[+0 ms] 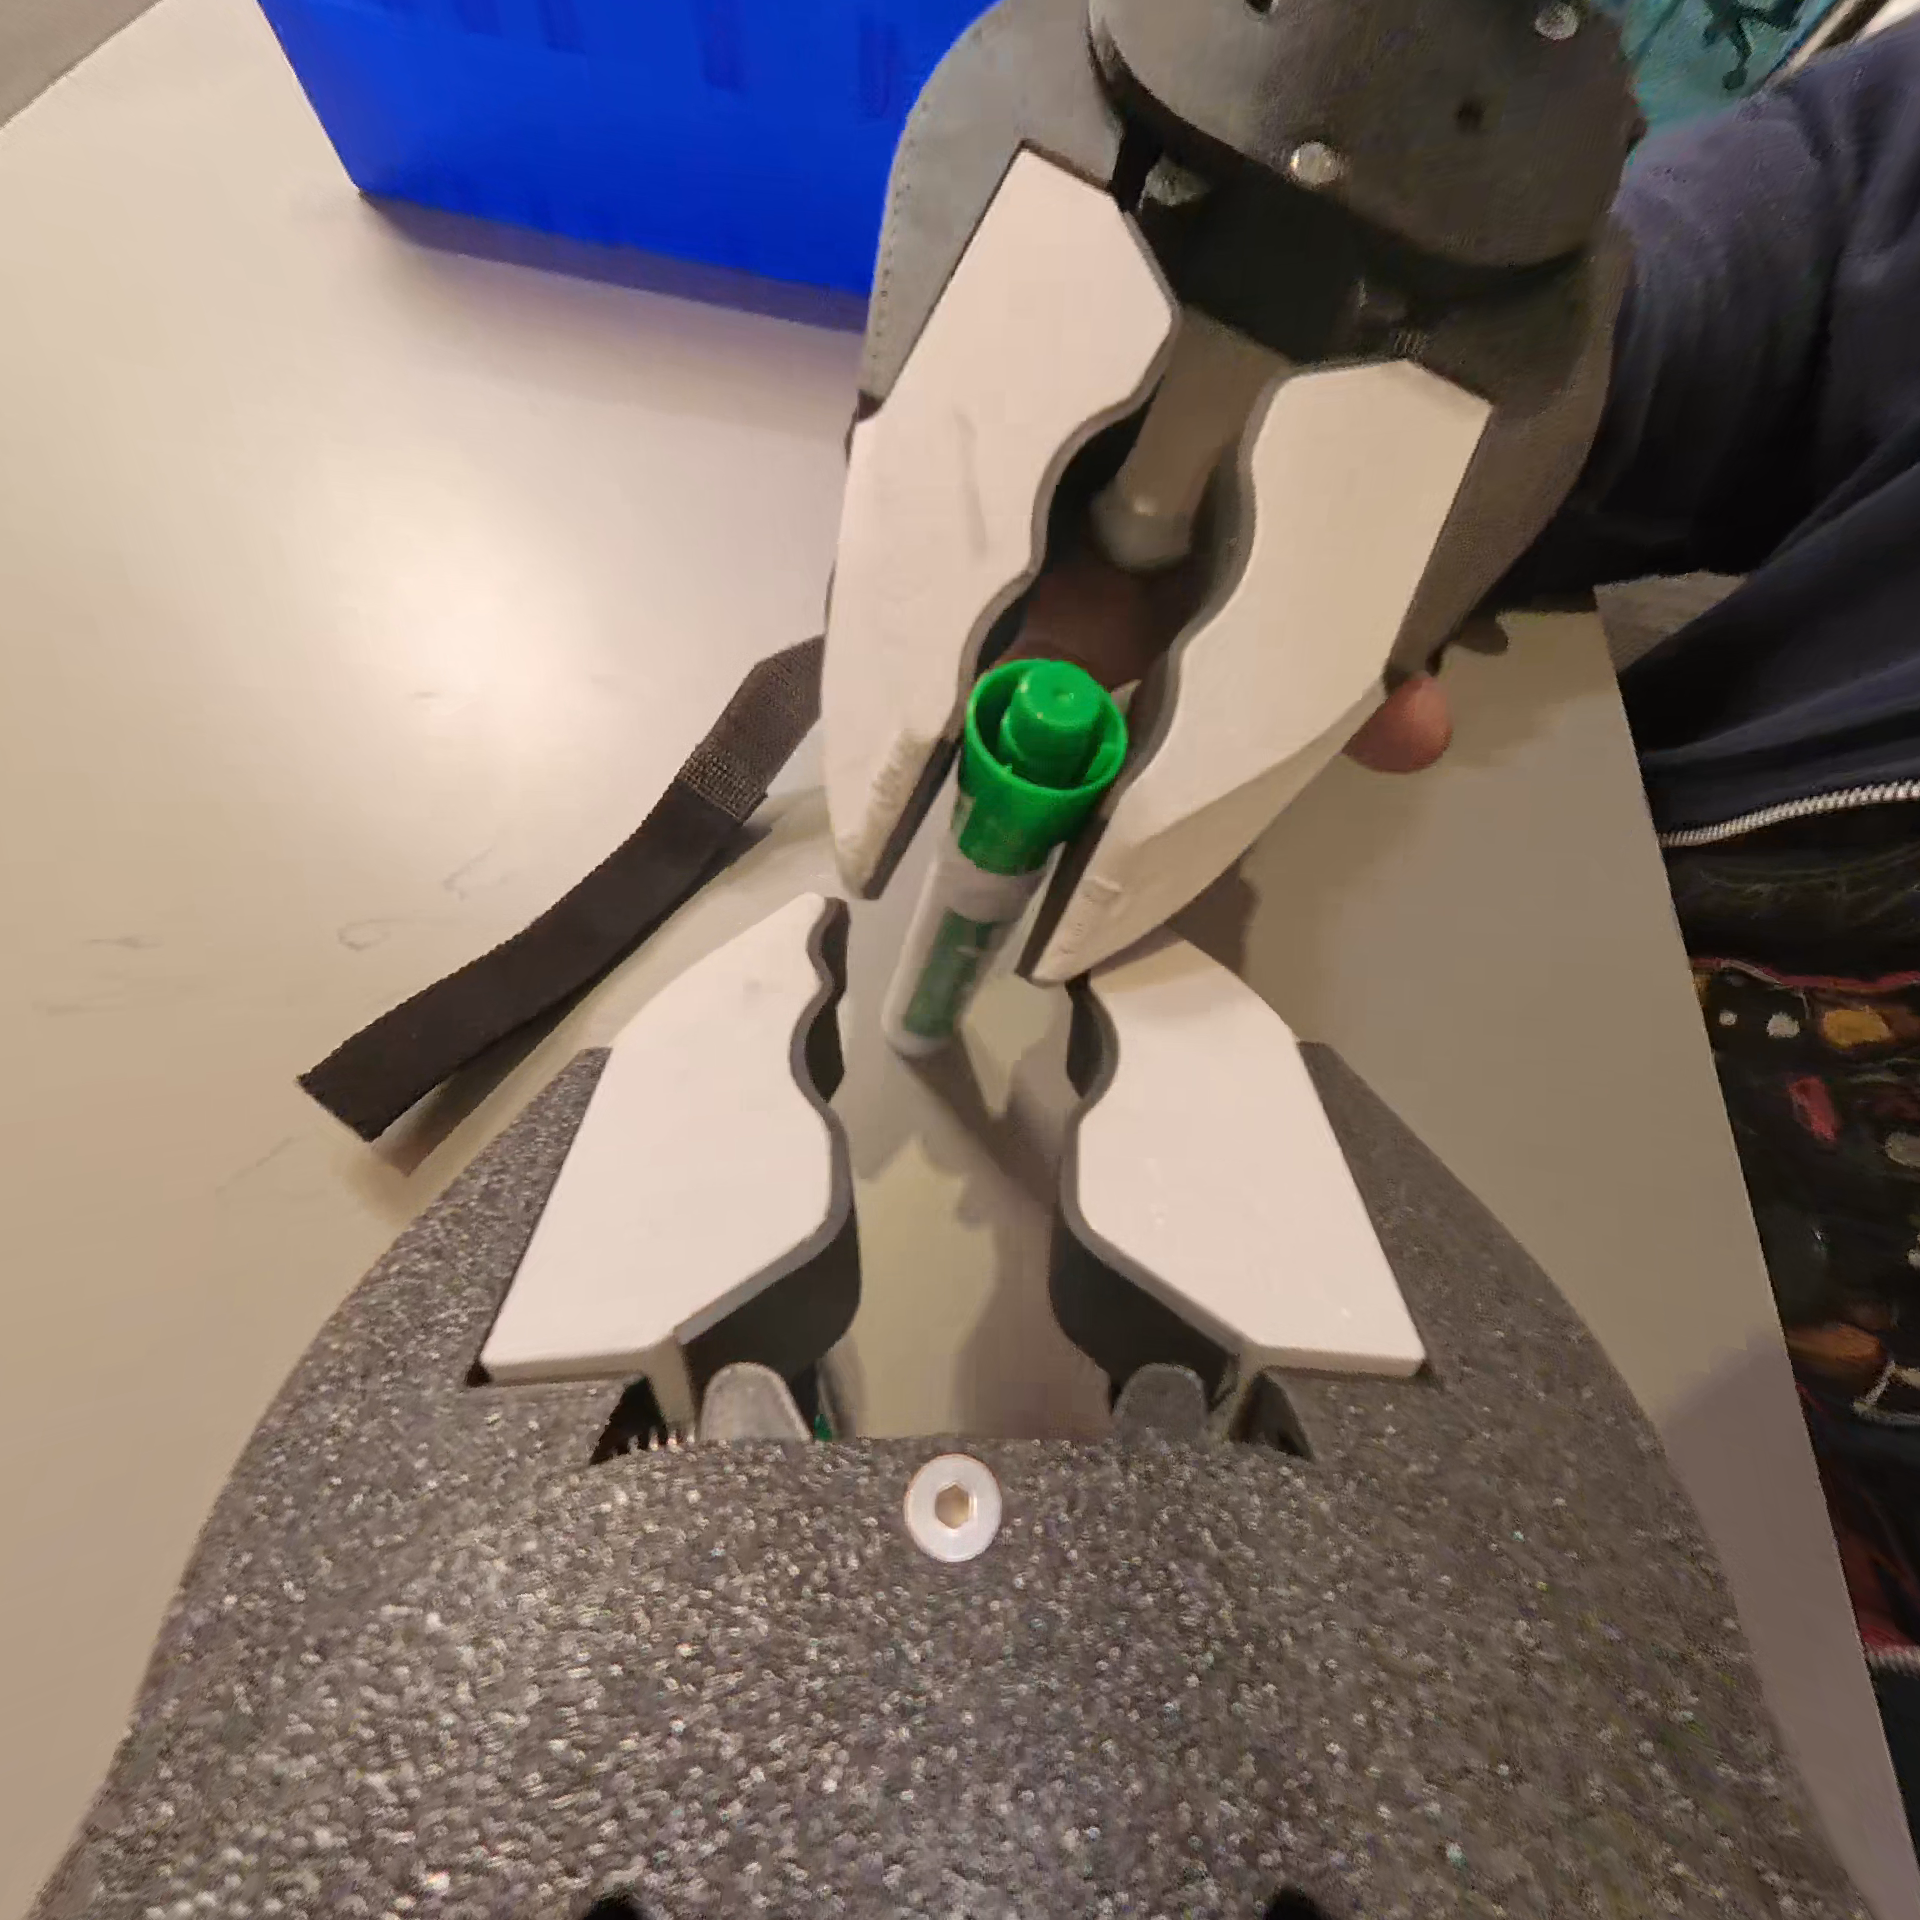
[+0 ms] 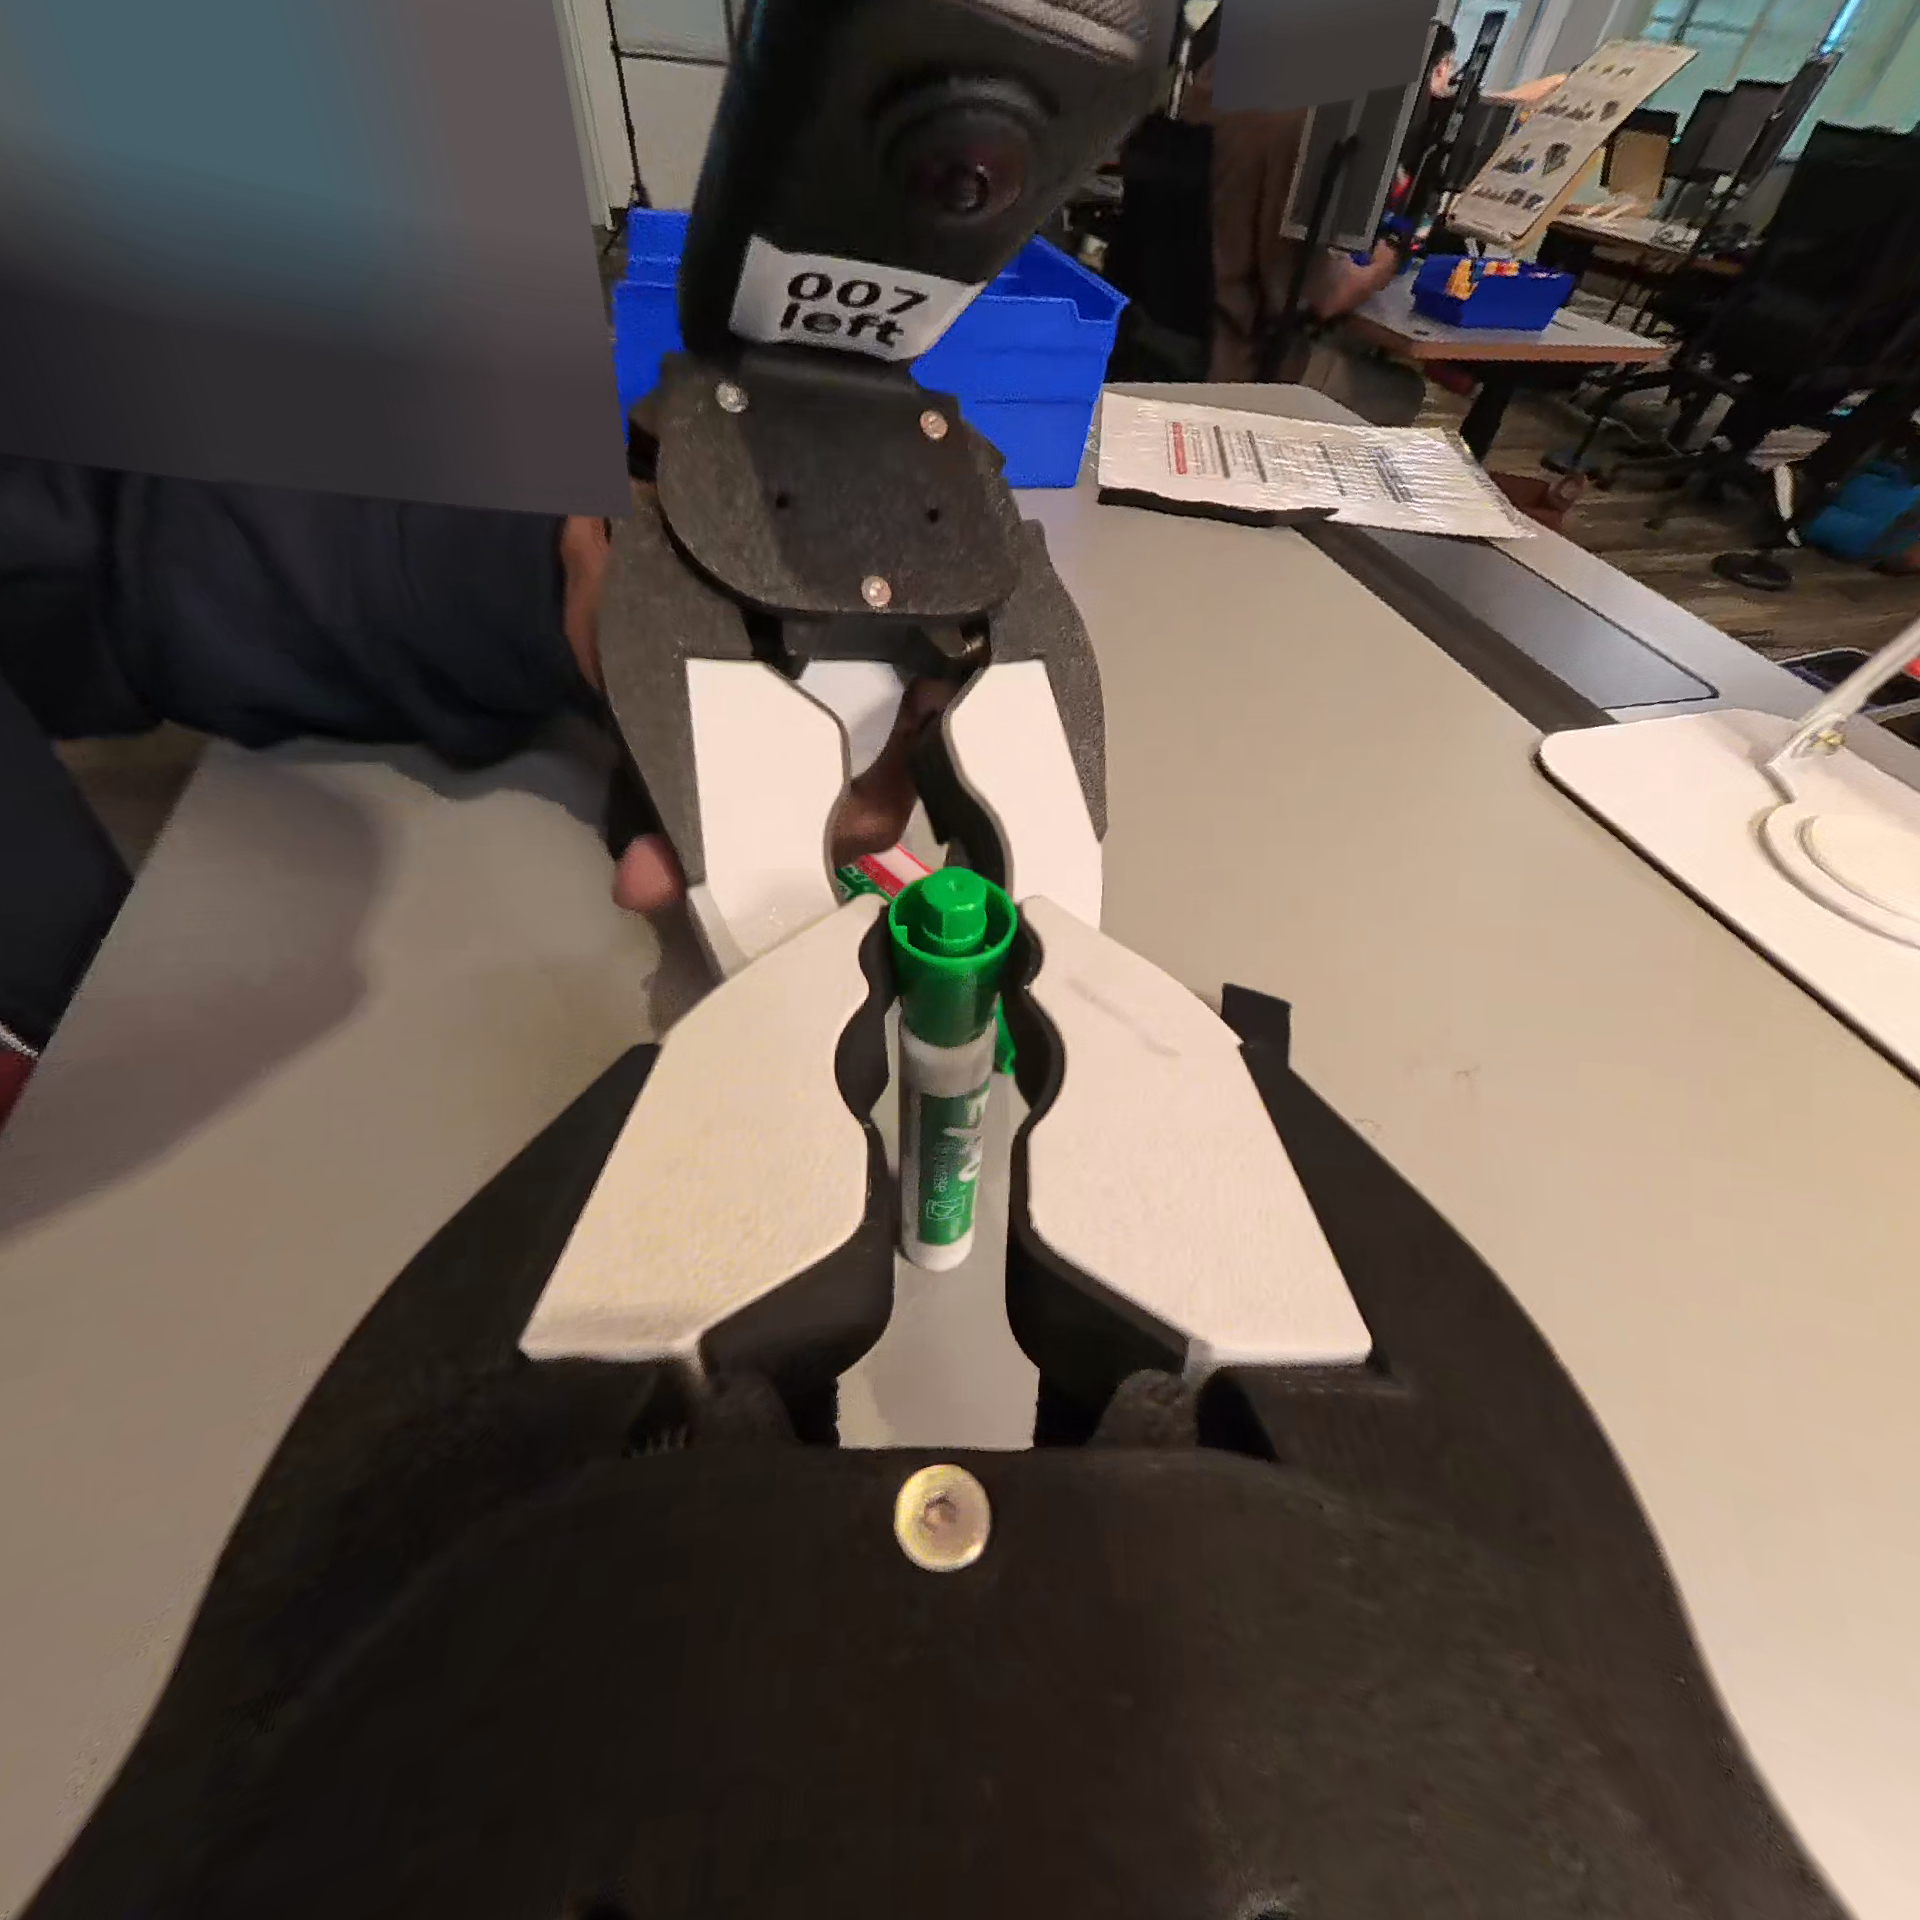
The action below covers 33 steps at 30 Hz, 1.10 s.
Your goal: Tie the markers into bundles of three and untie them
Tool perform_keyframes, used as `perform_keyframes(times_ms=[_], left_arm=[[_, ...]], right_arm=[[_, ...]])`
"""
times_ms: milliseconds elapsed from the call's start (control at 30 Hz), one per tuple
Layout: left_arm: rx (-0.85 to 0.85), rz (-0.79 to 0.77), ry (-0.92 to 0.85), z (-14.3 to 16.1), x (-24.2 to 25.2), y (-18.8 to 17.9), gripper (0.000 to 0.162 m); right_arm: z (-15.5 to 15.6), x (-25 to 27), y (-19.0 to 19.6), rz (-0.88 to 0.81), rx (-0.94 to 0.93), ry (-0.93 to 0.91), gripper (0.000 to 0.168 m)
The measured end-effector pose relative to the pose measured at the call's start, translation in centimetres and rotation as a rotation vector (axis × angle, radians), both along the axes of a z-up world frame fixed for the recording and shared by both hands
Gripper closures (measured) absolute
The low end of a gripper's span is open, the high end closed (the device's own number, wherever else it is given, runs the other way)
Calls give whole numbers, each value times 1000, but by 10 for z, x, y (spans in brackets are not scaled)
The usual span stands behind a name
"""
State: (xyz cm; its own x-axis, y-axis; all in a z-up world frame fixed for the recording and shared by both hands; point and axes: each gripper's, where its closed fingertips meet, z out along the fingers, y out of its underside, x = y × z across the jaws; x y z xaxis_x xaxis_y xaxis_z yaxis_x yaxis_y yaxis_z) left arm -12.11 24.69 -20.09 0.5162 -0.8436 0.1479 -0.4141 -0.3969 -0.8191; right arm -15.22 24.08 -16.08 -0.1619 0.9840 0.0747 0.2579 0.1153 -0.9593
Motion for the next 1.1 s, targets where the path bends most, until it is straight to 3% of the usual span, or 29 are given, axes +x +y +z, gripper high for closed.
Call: perform_keyframes(times_ms=[367, 833, 967, 1100], left_arm=[[37, 15, 100, 6, -57, 6, 117], [-20, 17, 125, -6, -69, 6, 118], [-43, -22, 173, -13, -68, -3, 130], [-69, -39, 265, -23, -71, -9, 132]], right_arm=[[-14, -1, -3, 34, -31, -59, 146], [-19, 0, -1, 44, -20, -73, 141], [-21, 4, -1, 50, -15, -64, 141], [-23, 9, -1, 51, -27, -62, 141]])
